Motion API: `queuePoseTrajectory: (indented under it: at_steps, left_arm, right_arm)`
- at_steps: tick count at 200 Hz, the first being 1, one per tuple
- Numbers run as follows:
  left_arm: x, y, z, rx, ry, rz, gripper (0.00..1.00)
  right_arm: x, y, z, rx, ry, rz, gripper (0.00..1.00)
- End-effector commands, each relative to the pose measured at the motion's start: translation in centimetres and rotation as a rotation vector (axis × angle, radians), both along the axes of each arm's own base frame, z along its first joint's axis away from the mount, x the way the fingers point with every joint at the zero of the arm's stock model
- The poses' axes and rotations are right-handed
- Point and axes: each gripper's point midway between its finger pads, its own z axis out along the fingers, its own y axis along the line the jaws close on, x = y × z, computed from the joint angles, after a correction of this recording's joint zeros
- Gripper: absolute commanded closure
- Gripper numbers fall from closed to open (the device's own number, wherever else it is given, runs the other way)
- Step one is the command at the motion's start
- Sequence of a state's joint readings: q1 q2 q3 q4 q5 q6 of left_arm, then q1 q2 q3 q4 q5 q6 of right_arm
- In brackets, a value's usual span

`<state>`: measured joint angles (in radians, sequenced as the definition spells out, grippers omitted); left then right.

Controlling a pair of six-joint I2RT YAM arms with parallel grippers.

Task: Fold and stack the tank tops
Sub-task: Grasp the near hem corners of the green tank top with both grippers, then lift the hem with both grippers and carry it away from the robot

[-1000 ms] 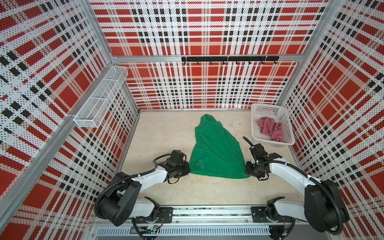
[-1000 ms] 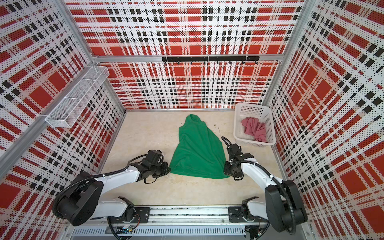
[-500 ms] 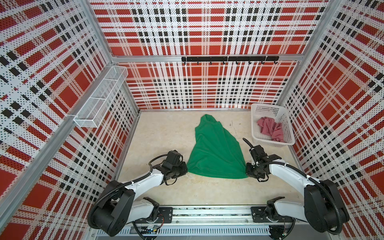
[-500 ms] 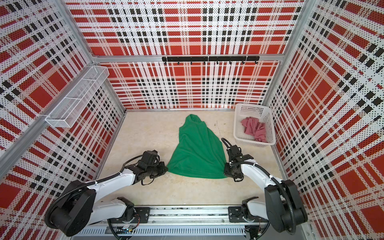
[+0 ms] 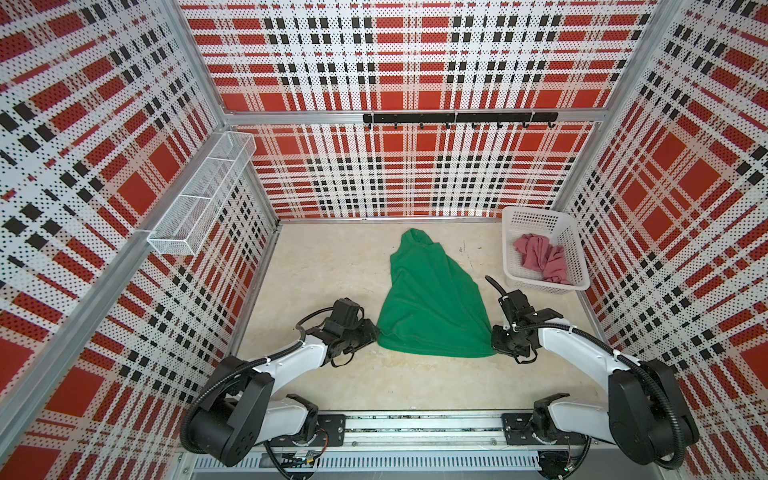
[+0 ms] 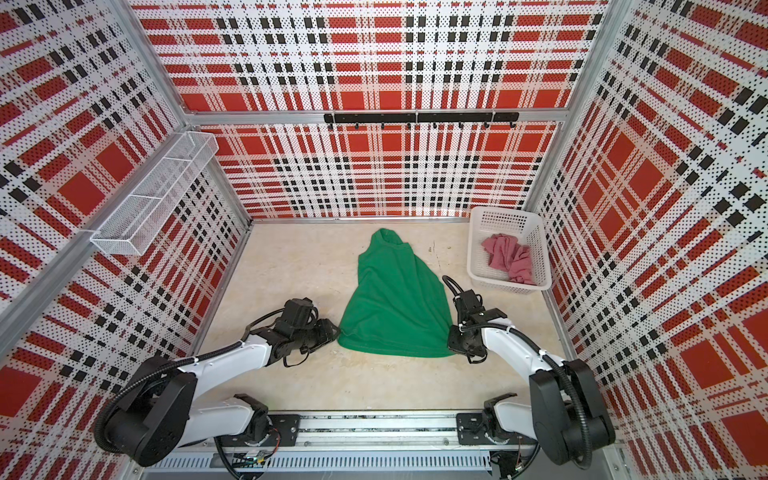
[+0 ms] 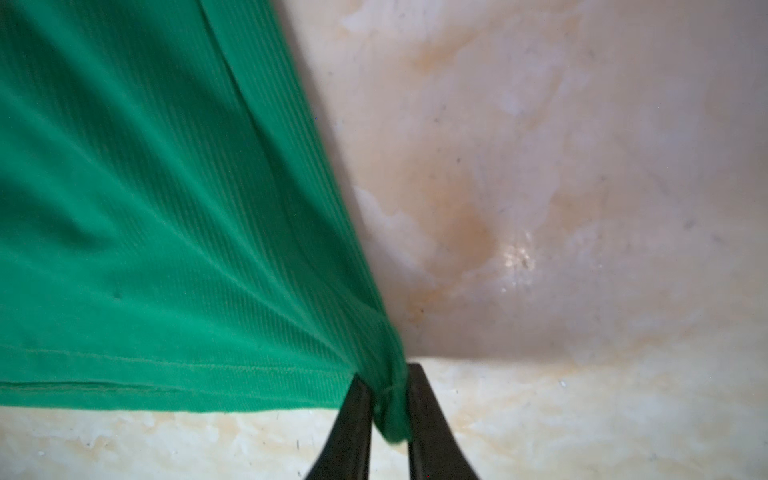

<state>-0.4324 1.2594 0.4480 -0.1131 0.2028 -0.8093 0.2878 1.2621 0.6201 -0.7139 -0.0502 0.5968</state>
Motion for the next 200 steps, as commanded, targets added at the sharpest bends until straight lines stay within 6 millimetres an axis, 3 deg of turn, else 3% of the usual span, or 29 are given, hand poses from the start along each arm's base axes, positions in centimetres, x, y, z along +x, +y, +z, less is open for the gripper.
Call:
queuePoseTrajectory:
  at_steps: [1,16,31,60,99,160,200]
  left_arm:
    - [1.2,0.8,3.2,-0.024,-0.084,0.065,0.5]
    - [1.4,1.9,4.0,-0.034,-0.101,0.101,0.52]
    - [0.9,1.9,2.9,-0.052,-0.064,0.091,0.51]
    - [-0.4,0.0,0.0,0.012,0.03,-0.013,0.41]
    - [-1.2,-1.7,-1.5,0.055,0.068,-0.08,0.41]
    - [-2.4,-1.4,-3.1,0.088,0.101,-0.08,0.64]
    - [-1.8,-1.1,-2.7,0.098,0.081,-0.064,0.9]
  right_arm:
    - [0.0,0.2,0.3,0.002,-0.002,0.006,1.0]
    - [0.0,0.2,0.1,0.002,0.002,0.01,1.0]
    - [0.0,0.3,0.0,0.003,0.007,0.015,1.0]
    - [0.1,0.2,0.3,0.002,-0.002,0.013,0.99]
    - [0.1,0.2,0.4,0.0,-0.007,0.011,0.99]
    - [0.2,0.2,0.5,0.001,-0.018,0.012,0.98]
    - [0.3,0.1,0.7,0.0,-0.029,0.009,0.98]
